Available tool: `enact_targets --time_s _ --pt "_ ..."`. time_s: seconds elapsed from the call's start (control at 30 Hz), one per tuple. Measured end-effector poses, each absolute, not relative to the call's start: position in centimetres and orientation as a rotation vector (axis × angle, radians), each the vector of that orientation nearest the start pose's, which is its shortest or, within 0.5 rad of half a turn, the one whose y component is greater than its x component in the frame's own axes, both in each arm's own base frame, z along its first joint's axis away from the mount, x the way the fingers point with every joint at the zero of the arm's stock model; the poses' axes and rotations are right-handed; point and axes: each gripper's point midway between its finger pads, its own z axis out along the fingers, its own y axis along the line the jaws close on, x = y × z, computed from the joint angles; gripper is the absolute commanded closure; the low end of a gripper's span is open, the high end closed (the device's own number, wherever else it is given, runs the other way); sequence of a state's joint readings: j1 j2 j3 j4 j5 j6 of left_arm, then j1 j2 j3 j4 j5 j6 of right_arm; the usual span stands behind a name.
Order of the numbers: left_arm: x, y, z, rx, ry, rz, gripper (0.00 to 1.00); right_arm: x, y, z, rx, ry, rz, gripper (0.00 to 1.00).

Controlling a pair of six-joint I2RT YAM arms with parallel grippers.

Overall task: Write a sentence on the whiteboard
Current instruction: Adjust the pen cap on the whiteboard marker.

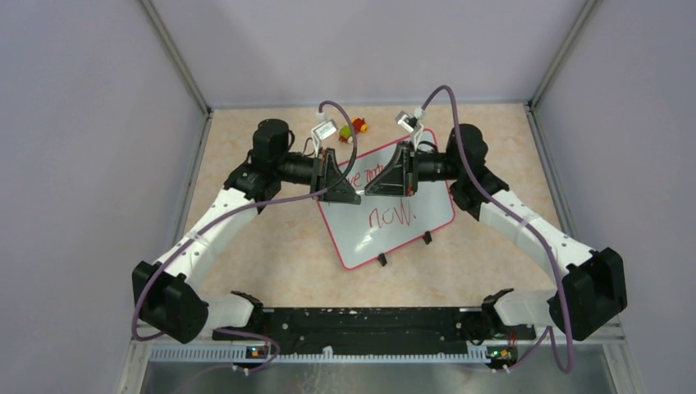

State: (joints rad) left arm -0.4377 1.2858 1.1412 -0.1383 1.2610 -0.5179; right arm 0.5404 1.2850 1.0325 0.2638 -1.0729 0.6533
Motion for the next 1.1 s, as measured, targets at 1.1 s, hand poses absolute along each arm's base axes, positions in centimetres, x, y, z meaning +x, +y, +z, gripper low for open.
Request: enact_targets --time_s 1.1 --pt "21.8 -27.0 32.4 1.449 1.468 -0.655 0.61 22.0 29.7 33.7 -0.633 1.743 1.809 1.0"
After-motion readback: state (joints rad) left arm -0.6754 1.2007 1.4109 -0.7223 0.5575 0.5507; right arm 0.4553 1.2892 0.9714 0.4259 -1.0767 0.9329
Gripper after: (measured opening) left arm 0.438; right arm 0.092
